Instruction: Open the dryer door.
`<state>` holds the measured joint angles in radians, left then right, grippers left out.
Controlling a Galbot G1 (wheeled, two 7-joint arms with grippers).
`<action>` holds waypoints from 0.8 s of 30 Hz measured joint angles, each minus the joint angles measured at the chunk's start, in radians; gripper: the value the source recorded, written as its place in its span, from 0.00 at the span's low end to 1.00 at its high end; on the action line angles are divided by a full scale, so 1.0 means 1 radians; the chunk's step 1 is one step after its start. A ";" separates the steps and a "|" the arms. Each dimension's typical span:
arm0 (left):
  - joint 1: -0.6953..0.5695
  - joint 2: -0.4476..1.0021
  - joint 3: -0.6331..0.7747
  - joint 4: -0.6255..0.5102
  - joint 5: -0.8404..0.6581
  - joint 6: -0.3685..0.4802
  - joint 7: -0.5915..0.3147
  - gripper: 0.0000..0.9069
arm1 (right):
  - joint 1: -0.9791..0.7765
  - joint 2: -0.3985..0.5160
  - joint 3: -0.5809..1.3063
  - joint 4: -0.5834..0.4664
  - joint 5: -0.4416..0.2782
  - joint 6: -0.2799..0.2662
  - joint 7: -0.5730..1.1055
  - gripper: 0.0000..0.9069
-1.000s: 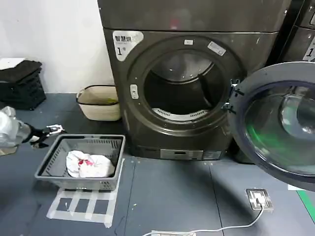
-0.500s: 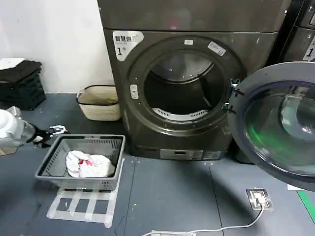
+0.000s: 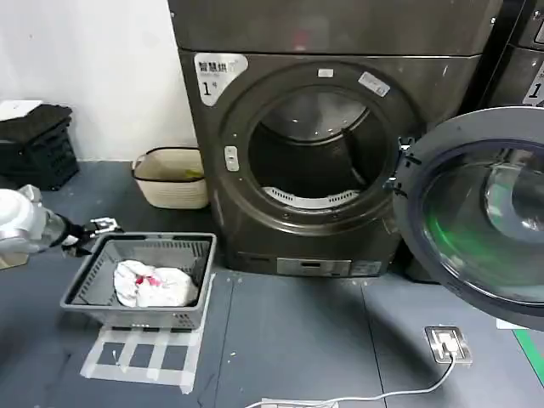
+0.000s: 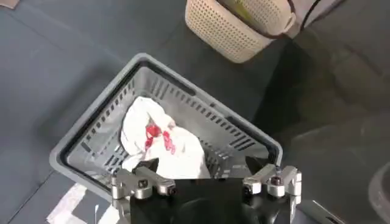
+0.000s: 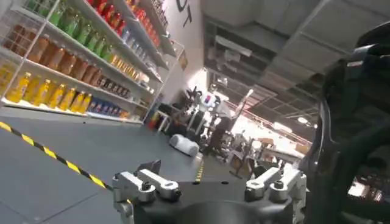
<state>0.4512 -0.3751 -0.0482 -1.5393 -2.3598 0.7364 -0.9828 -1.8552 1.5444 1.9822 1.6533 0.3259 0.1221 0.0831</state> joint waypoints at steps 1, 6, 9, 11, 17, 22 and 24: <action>0.000 0.000 0.000 0.000 -0.008 0.000 -0.007 1.00 | 0.000 0.000 0.000 0.000 0.000 0.000 0.000 1.00; 0.001 0.000 0.002 0.006 -0.016 0.000 -0.012 1.00 | 0.000 0.002 0.000 0.000 -0.001 0.001 0.000 1.00; -0.001 -0.002 0.003 0.012 -0.019 0.000 -0.013 1.00 | -0.001 0.002 0.000 -0.001 -0.001 0.004 0.000 1.00; -0.003 -0.003 0.005 0.013 -0.019 0.000 -0.013 1.00 | -0.001 0.002 0.000 -0.002 -0.001 0.004 0.000 1.00; -0.005 -0.004 0.013 0.012 -0.018 0.000 -0.012 1.00 | -0.001 0.002 0.000 -0.004 -0.001 0.017 -0.007 1.00; -0.025 -0.004 0.033 0.013 -0.026 0.000 -0.012 1.00 | -0.003 0.004 0.003 -0.004 -0.004 0.025 -0.020 1.00; -0.035 -0.006 0.042 0.016 -0.026 0.000 -0.012 1.00 | -0.003 0.004 0.004 -0.005 -0.005 0.025 -0.020 1.00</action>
<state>0.4162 -0.3806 -0.0067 -1.5234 -2.3854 0.7364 -0.9953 -1.8585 1.5480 1.9862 1.6479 0.3213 0.1475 0.0631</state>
